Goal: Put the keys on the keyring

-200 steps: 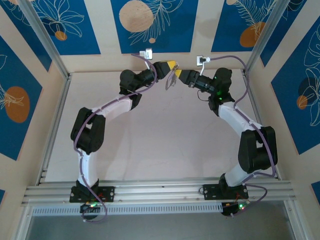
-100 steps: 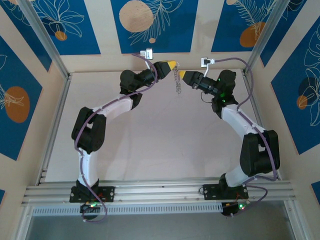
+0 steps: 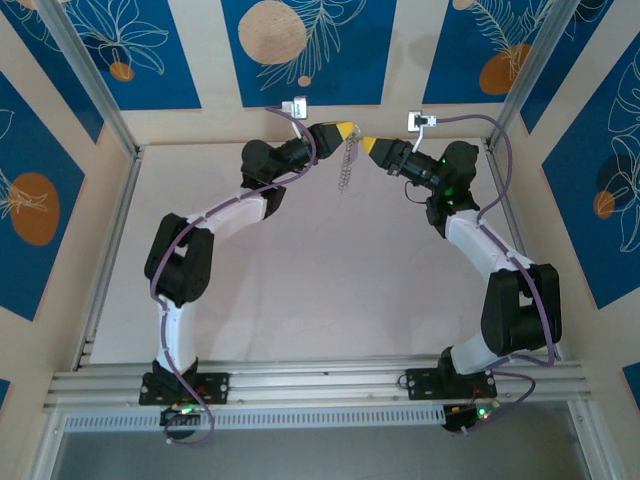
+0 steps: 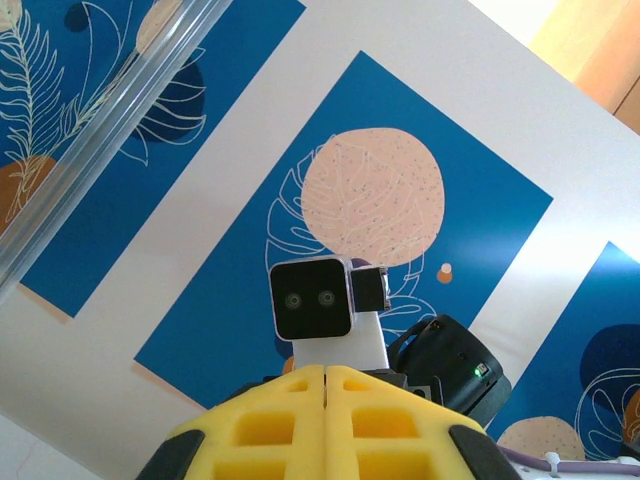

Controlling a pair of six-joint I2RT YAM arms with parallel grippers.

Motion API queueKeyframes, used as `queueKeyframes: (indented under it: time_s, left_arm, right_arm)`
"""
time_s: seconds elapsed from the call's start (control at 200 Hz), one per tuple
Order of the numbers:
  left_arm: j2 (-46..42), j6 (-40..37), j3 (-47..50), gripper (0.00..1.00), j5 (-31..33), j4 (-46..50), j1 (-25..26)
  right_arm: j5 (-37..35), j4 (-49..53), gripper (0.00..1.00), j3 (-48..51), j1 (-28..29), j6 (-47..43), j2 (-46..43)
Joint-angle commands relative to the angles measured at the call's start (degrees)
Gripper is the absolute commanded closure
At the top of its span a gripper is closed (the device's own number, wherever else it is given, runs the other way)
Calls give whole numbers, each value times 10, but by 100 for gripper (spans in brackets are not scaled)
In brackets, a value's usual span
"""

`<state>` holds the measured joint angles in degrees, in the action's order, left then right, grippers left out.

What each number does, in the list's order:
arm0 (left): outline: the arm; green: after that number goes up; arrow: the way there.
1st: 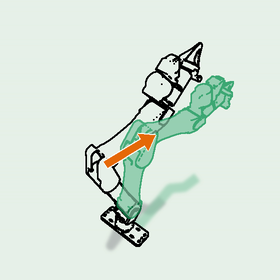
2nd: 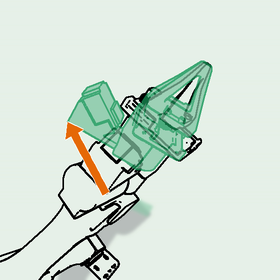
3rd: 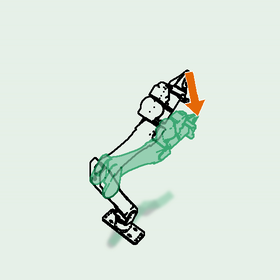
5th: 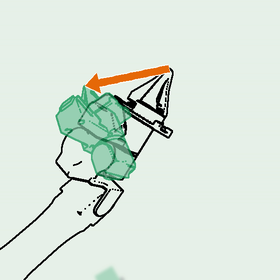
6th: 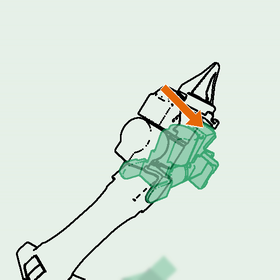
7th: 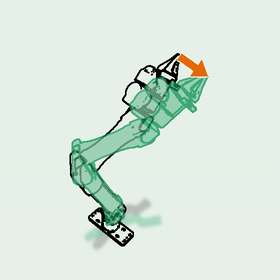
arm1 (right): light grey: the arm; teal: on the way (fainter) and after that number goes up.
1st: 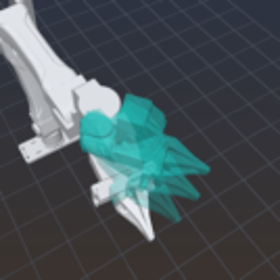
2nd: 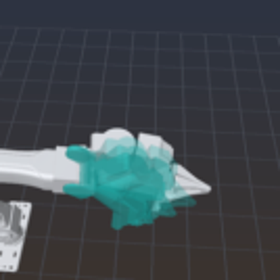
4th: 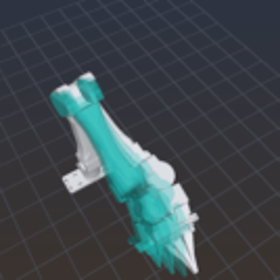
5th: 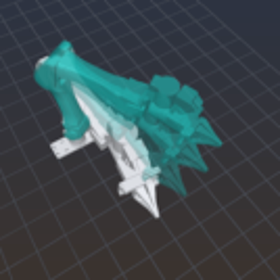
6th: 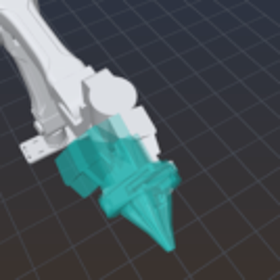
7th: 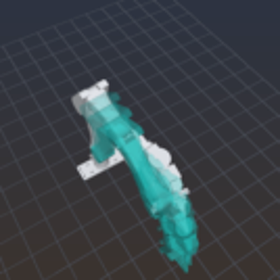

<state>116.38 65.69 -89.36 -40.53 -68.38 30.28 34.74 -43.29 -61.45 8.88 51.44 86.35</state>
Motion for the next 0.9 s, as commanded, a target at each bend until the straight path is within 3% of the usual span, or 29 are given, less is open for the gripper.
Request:
queueKeyframes:
  time_s: [0.0,0.895]
  left_arm:
    - [4,3,-22,100,-11,-43,7]
    - [6,11,-22,100,-14,-55,8]
  right_arm:
    - [2,-24,71,-10,7,2,-14]
    - [-29,-55,71,-41,11,26,12]
